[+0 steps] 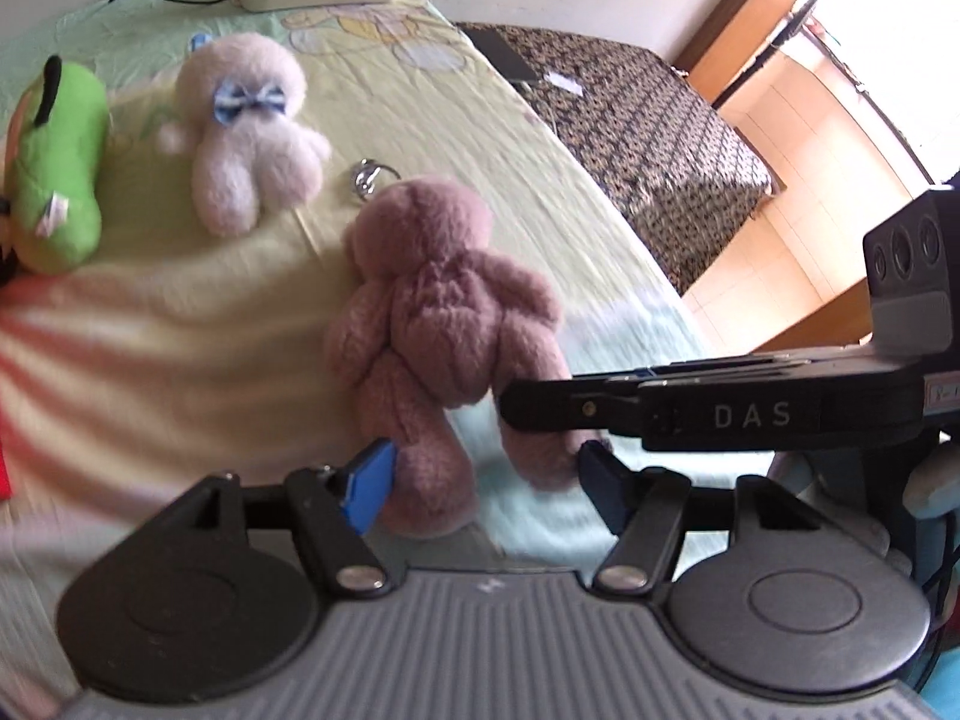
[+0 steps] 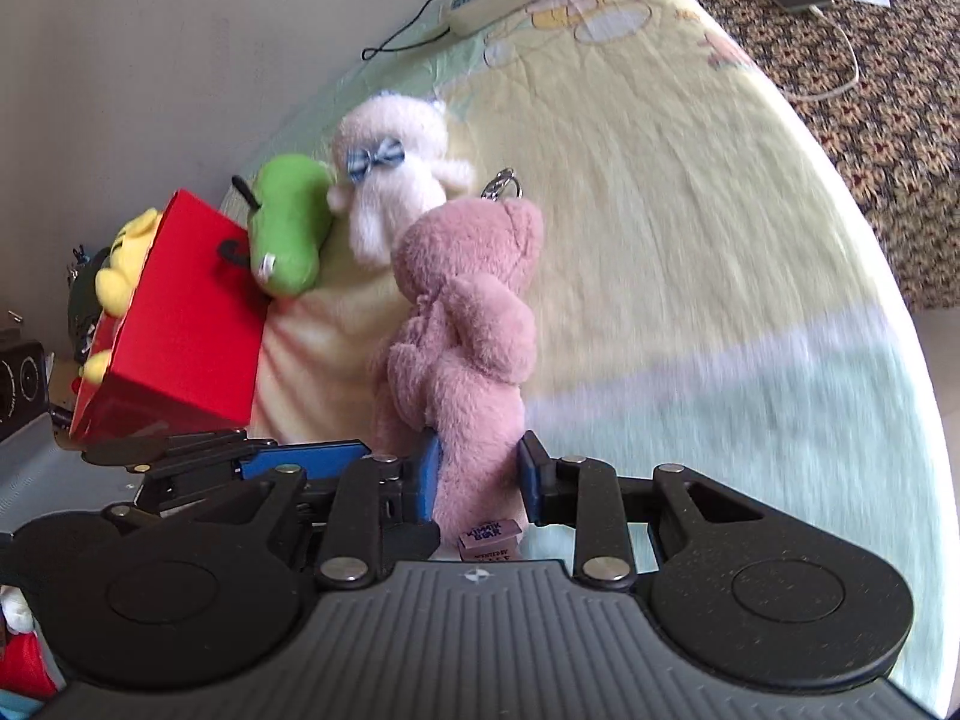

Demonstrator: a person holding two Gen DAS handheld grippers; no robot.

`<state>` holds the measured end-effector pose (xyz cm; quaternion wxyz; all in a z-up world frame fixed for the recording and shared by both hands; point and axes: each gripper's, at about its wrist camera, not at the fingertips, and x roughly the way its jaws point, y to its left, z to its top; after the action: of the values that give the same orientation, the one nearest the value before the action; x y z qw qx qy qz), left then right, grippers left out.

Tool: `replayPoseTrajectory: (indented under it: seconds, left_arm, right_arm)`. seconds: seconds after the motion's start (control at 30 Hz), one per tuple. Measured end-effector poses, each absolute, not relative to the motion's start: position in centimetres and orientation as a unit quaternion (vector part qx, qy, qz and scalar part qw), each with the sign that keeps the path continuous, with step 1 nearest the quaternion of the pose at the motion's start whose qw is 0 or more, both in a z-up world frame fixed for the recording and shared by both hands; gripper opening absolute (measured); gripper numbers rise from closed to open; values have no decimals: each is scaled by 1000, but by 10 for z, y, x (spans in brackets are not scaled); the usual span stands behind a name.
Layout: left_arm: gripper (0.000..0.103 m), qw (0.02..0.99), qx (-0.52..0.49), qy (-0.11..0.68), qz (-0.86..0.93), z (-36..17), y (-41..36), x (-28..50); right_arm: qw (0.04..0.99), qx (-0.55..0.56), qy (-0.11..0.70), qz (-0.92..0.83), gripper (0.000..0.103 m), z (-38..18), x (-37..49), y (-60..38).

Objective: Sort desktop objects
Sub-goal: 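Move the right gripper down onto the pink teddy bear's head, then close the right gripper on the pink teddy bear's head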

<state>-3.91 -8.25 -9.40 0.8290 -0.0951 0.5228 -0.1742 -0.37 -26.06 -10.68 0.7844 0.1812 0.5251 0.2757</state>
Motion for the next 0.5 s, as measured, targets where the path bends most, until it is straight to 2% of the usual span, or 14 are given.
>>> replayPoseTrajectory:
  seconds: [0.2,0.27,0.3,0.33,0.37,0.5]
  left_arm:
    - [67,834,-101,516,-164,-87,-78,-45]
    - [74,844,-93,505,-155,-82,-76,-40]
    - [76,849,-88,500,-149,-82,-75,-38]
    - [78,850,-87,499,-144,-82,-75,-33]
    - [78,848,-90,502,-146,-84,-73,-28]
    - [78,838,-92,516,-151,-96,-78,-11]
  right_arm:
    - [776,212,533,262,34,-109,-18,-268]
    - [791,219,516,245,35,-105,-15,-274]
    - [800,225,504,234,37,-103,-12,-278]
    - [808,231,494,223,46,-102,-9,-281]
    - [812,235,490,214,49,-103,-4,-283]
    - [799,258,497,219,51,-116,15,-279]
